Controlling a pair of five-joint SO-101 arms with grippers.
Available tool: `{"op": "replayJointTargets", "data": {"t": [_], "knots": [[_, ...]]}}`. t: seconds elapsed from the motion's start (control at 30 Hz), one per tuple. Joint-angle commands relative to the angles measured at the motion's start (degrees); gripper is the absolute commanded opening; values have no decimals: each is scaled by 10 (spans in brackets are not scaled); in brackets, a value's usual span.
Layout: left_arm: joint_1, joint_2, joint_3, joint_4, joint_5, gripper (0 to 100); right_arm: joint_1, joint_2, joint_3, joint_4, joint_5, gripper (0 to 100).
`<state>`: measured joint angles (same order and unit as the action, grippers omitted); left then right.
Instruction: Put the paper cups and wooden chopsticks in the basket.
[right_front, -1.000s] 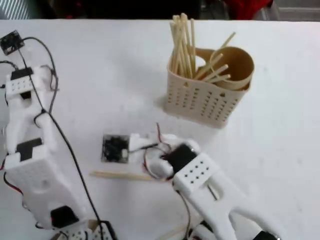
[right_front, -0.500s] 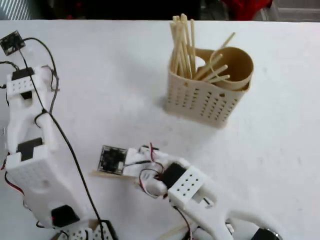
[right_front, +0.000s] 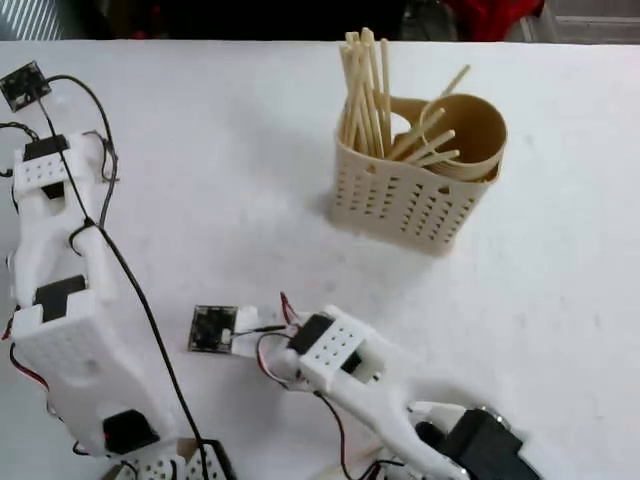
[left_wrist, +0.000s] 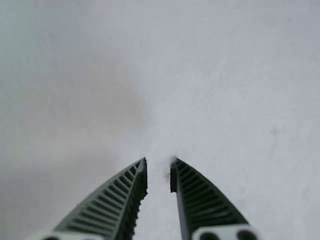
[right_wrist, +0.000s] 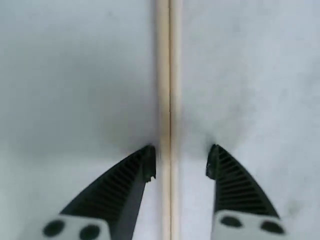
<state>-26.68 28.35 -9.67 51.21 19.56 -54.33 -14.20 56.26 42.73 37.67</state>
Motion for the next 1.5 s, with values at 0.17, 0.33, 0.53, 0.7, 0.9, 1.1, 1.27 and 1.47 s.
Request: {"op": "replayJointTargets", "data": {"t": [0.17,0.33,0.53,0.7,0.9,1.1,1.27,1.47], "knots": [[6,-1,-29,3,-4,98,66,14,-43,4,-9,15],[6,-1,-21,0,-4,98,163,14,-76,4,-51,17],[8,-2,-17,-1,-4,99,251,12,-111,11,-53,17],[15,-2,-15,-1,-5,98,258,13,-132,40,-65,17],[15,-2,-15,0,-5,98,173,15,-118,63,-56,80],[15,-2,-15,0,-5,98,163,22,-117,60,-55,169],[15,-2,-14,1,-5,98,153,95,-128,25,-48,169],[15,-2,-14,1,-5,98,183,131,-167,33,-34,81]]}}
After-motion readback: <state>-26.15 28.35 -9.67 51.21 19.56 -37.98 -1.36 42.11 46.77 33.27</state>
